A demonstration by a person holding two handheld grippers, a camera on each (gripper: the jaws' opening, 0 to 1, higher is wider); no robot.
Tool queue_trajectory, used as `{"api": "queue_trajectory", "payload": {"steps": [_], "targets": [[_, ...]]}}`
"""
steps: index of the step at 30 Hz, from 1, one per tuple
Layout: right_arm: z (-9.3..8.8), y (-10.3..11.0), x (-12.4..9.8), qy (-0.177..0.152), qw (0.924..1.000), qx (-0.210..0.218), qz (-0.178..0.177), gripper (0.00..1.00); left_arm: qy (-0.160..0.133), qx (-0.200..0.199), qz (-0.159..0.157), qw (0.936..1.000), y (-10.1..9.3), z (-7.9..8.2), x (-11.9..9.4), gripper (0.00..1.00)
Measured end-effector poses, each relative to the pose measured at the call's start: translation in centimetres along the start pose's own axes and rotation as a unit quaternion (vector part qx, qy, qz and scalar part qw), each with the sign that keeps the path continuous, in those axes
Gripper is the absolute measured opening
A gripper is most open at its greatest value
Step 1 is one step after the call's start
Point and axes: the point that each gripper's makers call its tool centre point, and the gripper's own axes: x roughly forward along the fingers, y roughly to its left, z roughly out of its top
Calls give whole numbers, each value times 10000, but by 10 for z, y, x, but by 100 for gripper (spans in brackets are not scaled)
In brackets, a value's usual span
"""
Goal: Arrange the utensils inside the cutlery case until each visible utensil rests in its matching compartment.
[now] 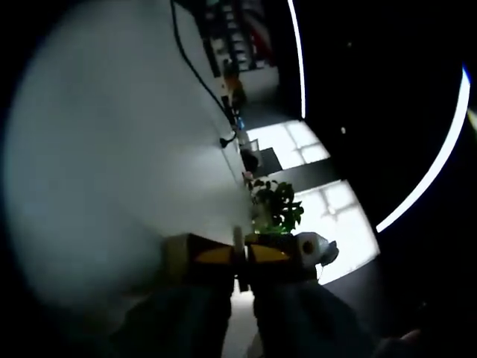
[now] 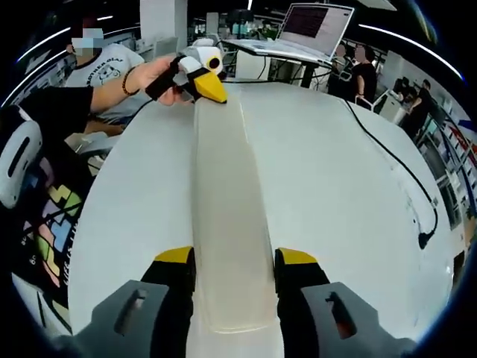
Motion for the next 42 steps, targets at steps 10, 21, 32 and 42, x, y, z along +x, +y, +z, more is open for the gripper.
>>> {"api": "queue_trajectory", "payload": {"steps": [10, 21, 32, 42], "targets": [[2, 1, 3, 70, 9999, -69, 39, 43, 146, 693, 451, 9965, 1, -11, -11, 8], [-1, 0, 11, 30, 10000, -71, 39, 43, 64, 1582, 919, 9831, -1, -5, -30, 14], [-1, -1, 11, 223, 9996, -165, -39, 43, 1735, 5157, 1289, 8290, -8, -39, -16, 57], [-3, 0, 10, 228, 9995, -190, -84, 43, 3160, 6751, 1809, 6415, -9, -30, -20, 23]]}}
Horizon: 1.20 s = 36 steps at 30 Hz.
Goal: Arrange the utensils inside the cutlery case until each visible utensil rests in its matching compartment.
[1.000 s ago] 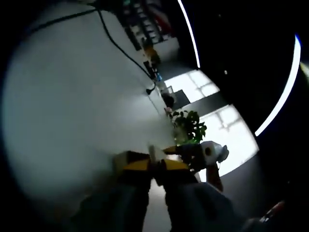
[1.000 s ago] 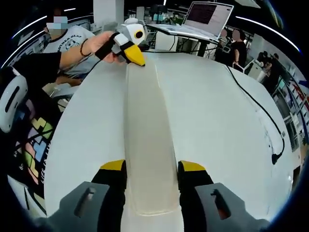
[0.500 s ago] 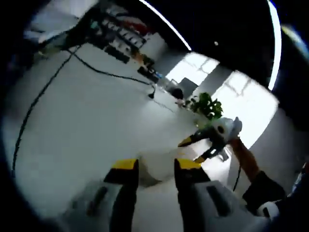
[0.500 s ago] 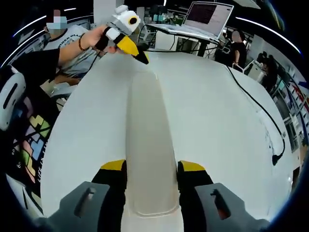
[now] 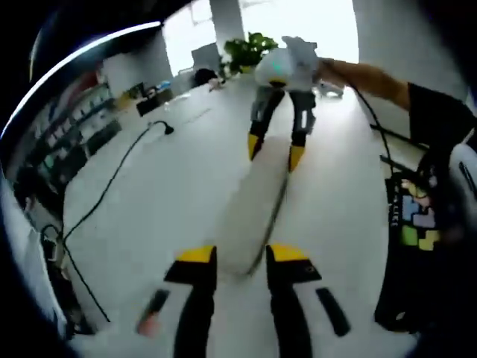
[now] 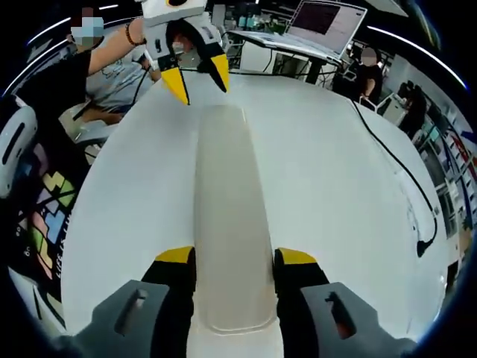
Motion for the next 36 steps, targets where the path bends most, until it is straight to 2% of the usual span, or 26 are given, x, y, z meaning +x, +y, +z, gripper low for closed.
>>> {"api": "queue_trajectory", "payload": {"steps": [2, 3, 6, 8, 9, 10, 11, 13, 15, 17, 20, 21, 23, 29, 31, 36], "targets": [[0, 0, 0, -10, 10000, 13, -22, 43, 309, 312, 102, 9990, 8, -1, 4, 20], [0, 1, 0, -9, 10000, 26, -27, 43, 478, 368, 93, 9981, 10, -2, 6, 18], [-1, 0, -1, 55, 9995, 286, -91, 43, 691, 394, -82, 9968, 6, -3, 13, 4], [-2, 1, -1, 88, 9997, 187, -123, 42, 947, 639, -287, 9930, 2, -9, 15, 3], [-2, 2, -2, 78, 9999, 40, -122, 42, 1045, 767, -231, 9913, 6, -11, 17, 3], [-3, 3, -2, 71, 9998, 123, -112, 42, 1185, 881, -203, 9888, 10, -12, 19, 3], [-4, 4, -3, 33, 9998, 139, -122, 42, 1217, 942, -101, 9880, 16, -10, 21, 2], [-4, 4, -3, 9, 9998, 167, -141, 42, 1239, 961, -155, 9875, 17, -3, 25, 0], [-5, 5, -3, 8, 9996, 225, -163, 42, 1451, 1033, -473, 9829, 10, -6, 25, 0], [-7, 6, -4, 57, 9996, 234, -165, 42, 1741, 875, -623, 9788, 9, -13, 26, 0], [-7, 6, -5, 79, 9996, 202, -153, 42, 1899, 1076, -475, 9747, 19, -15, 30, 0], [-7, 6, -5, 77, 9996, 207, -149, 42, 1855, 1037, -509, 9758, 20, -13, 30, 0], [-7, 6, -5, 80, 9996, 226, -152, 42, 1865, 895, -587, 9766, 19, -11, 32, 0], [-8, 7, -3, 257, 9992, 250, -200, 43, 2172, 1061, -645, 9682, 16, -12, 33, 0], [-9, 6, -3, 300, 9990, 234, -223, 43, 2281, 806, -649, 9681, 16, -13, 33, 0], [-11, 6, -2, 313, 9989, 253, -251, 43, 2298, 917, -673, 9666, 15, -14, 33, 0]]}}
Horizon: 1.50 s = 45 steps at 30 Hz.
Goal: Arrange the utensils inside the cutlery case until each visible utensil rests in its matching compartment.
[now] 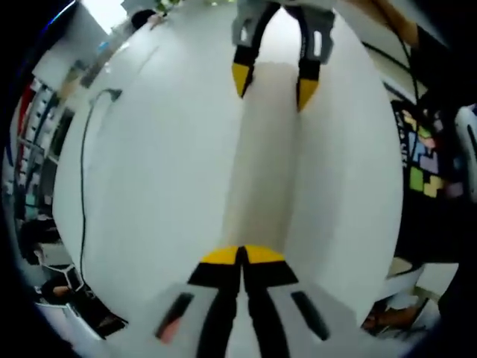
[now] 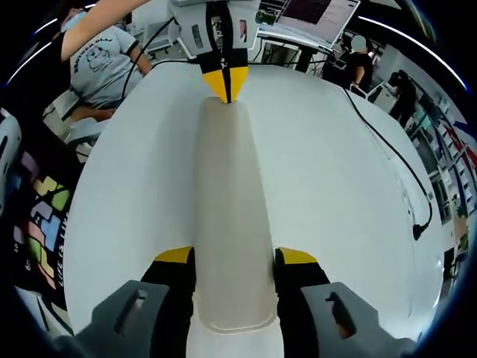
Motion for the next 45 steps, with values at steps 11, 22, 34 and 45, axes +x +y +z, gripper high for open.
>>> {"api": "queue_trajectory", "payload": {"steps": [11, 22, 34, 45], "targets": [[0, 0, 1, -36, 9999, 75, 61, 44, -265, -155, -4, 9995, 1, -2, -1, 0], [5, -1, -11, 120, 9998, 18, 177, 41, -784, -186, 176, 9966, 2, 0, -3, 0], [-1, -7, -43, 412, 9991, -15, 74, 15, -453, -34, 334, 9984, 2, 0, -4, 0], [-14, -7, -38, 587, 9972, 409, 201, 8, -126, -48, 238, 9996, 1, 2, -4, 0]]}}
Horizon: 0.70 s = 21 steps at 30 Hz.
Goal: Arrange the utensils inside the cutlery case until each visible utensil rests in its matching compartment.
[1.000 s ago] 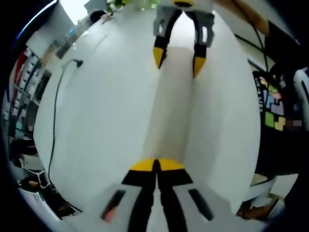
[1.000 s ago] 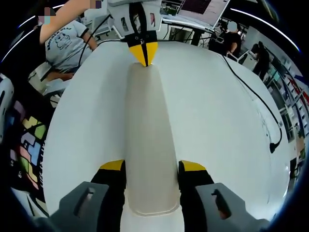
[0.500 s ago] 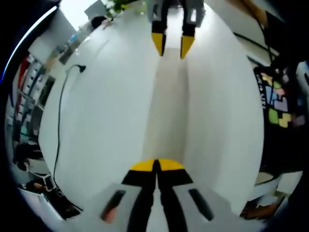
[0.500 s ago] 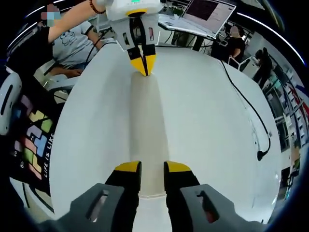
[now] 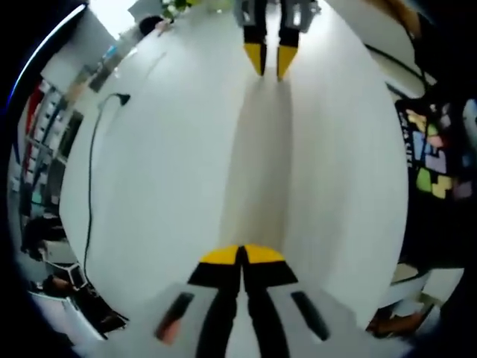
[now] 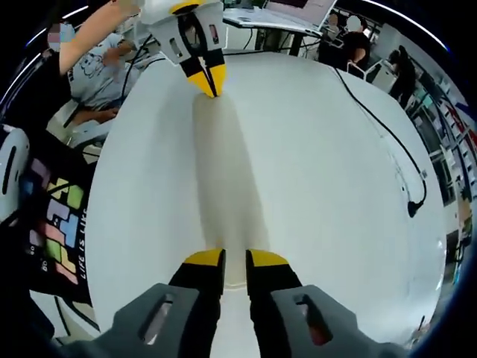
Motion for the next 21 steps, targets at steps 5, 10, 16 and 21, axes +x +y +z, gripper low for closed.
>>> {"api": "queue_trajectory", "payload": {"steps": [5, 10, 16, 21], "targets": [[1, 3, 0, 112, 9999, -35, 69, 4, 168, 34, -220, 9996, -10, -2, -2, 0], [1, 3, 1, 155, 9998, 121, 84, 3, 220, 34, -439, 9988, -22, -5, -7, 0], [0, 3, 1, 193, 9996, 177, 60, 3, 325, 16, -483, 9983, -31, -6, -6, 0], [0, 3, 1, 197, 9994, 283, 66, 3, 405, -60, -413, 9983, -30, -6, -5, 0]]}}
